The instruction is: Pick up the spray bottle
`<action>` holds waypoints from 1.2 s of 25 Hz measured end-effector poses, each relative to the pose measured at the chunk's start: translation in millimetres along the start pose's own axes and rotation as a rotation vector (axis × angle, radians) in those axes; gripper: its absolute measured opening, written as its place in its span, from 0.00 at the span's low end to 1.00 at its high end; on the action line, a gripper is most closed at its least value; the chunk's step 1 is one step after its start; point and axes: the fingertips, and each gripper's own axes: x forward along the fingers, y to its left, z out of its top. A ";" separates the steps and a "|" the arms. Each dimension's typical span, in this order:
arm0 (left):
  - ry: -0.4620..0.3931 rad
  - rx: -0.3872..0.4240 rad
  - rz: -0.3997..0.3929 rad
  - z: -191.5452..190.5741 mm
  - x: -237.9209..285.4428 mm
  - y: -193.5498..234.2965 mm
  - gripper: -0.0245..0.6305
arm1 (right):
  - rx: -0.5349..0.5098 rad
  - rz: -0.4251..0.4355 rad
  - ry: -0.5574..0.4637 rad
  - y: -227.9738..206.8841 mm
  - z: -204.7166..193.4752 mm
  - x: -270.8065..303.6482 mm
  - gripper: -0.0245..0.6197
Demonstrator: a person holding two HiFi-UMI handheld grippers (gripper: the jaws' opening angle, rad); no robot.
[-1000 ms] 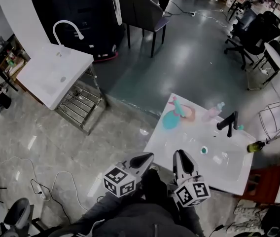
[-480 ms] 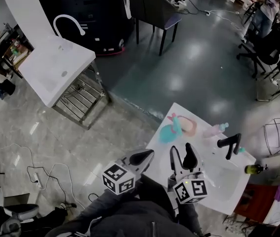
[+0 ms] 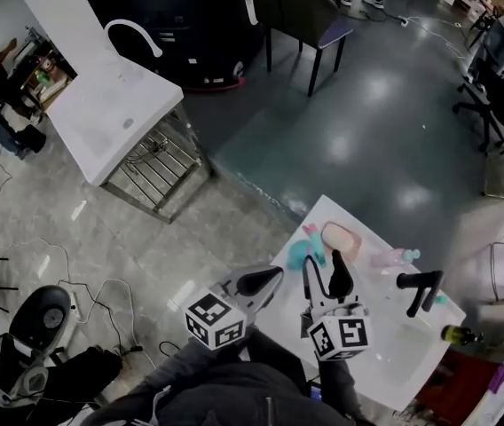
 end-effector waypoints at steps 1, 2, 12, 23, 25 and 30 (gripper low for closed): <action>0.001 0.000 0.009 0.4 1.5 2.4 0.04 | -0.007 0.009 0.003 -1.0 -1.7 5.5 0.36; 0.002 -0.002 0.019 0.9 2.3 4.9 0.04 | -0.015 0.019 0.004 -1.6 -2.8 10.7 0.36; 0.002 -0.051 0.140 -2.6 -5.3 31.8 0.04 | -0.104 0.083 0.027 3.7 -8.2 39.6 0.36; -0.006 -0.082 0.195 -8.9 -12.3 38.6 0.04 | -0.171 0.073 0.042 1.2 -10.4 47.6 0.16; -0.008 -0.087 0.200 -10.3 -13.8 39.4 0.04 | -0.166 0.075 0.043 1.9 -11.3 47.7 0.16; -0.033 -0.116 0.201 -8.9 -18.1 39.5 0.04 | -0.165 0.077 0.043 2.5 -9.7 45.1 0.16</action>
